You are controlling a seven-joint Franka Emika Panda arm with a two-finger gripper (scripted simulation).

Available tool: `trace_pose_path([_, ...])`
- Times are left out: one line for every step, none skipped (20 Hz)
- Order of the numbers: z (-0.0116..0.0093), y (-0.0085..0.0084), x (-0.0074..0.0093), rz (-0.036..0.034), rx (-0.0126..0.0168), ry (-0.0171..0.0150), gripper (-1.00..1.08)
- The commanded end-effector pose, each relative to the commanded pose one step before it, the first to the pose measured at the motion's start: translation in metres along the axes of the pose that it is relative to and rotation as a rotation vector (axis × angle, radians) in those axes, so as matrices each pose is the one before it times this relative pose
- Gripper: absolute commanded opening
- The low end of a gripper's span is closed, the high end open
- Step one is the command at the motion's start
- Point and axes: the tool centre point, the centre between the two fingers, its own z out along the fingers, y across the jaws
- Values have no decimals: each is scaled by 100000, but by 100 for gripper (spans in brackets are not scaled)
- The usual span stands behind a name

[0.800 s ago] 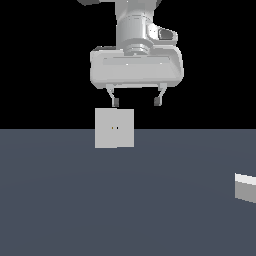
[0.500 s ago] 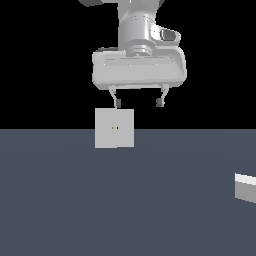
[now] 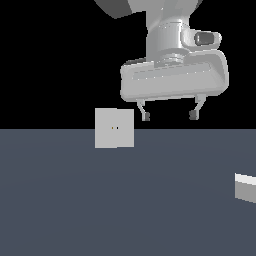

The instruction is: Plug the charger into the wall socket.

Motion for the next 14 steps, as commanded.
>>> trace_pose_path([1298, 2510, -548, 9397, 155, 627, 100])
trace_pose_path([562, 1072, -219, 4057, 95, 291, 100])
trace_pose_path([535, 1017, -209, 3849, 91, 275, 100])
trace_pose_path([499, 947, -195, 3585, 84, 256, 100])
trace_pose_path([462, 876, -181, 3313, 77, 236, 100])
trace_pose_path([427, 804, -168, 3042, 75, 215, 100])
trace_pose_path([392, 729, -155, 2766, 74, 192, 100])
trace_pose_path([357, 659, -142, 2504, 72, 172, 100])
trace_pose_path([324, 595, -129, 2261, 66, 154, 100])
trace_pose_path([290, 533, -116, 2024, 59, 138, 100])
trace_pose_path([258, 471, -103, 1789, 54, 121, 100])
trace_pose_path([226, 408, -91, 1555, 49, 104, 100])
trace_pose_path([194, 346, -79, 1323, 47, 86, 100])
trace_pose_path([164, 284, -67, 1093, 46, 67, 100])
